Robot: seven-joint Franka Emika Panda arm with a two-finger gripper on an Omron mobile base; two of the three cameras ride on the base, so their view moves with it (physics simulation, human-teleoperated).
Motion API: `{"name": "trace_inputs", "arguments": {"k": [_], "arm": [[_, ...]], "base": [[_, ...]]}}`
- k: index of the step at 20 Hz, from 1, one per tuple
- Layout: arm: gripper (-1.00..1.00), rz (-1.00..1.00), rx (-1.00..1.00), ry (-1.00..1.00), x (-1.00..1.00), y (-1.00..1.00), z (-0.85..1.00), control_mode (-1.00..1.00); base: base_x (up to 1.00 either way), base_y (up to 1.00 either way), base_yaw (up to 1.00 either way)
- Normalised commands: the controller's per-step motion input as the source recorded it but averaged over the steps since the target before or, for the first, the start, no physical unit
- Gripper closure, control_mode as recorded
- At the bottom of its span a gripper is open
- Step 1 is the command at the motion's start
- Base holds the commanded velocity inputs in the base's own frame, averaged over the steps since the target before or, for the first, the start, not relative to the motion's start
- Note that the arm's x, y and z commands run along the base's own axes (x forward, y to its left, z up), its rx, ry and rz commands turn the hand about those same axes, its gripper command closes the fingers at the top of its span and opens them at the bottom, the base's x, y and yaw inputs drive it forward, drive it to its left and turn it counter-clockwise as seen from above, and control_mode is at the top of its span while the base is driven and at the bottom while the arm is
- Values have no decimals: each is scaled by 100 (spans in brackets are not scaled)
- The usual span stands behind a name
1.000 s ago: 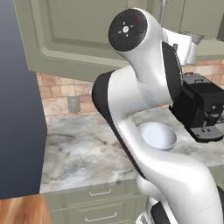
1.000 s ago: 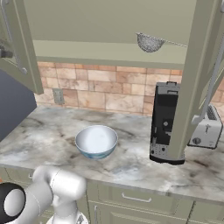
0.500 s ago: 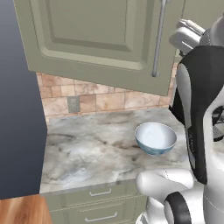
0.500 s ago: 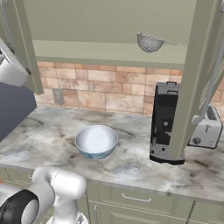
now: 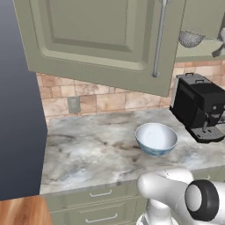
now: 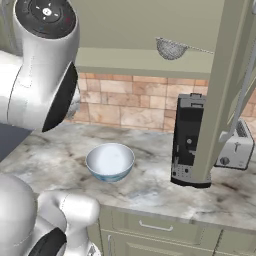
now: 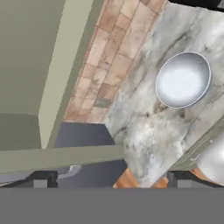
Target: Open the cabinet and setup a tea strainer by placing it in the bowl upright.
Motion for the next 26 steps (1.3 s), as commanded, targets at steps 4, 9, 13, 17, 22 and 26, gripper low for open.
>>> {"name": "trace_inputs", "arguments": {"k": [4, 9, 13, 17, 22, 26], "arm": [[-100, 33, 48, 25, 88, 13, -32, -100], [-100, 23, 32, 17, 87, 23, -11, -100], [-100, 20, 25, 9, 65, 4, 0, -100], [-100, 24, 17, 8, 41, 17, -2, -100], [-100, 29, 1, 1, 13, 61, -13, -100], [-100, 29, 0, 1, 8, 34, 0, -100]], "base": [[0, 0, 0], [0, 0, 0], [0, 0, 0], [0, 0, 0], [0, 0, 0], [0, 0, 0]]}}
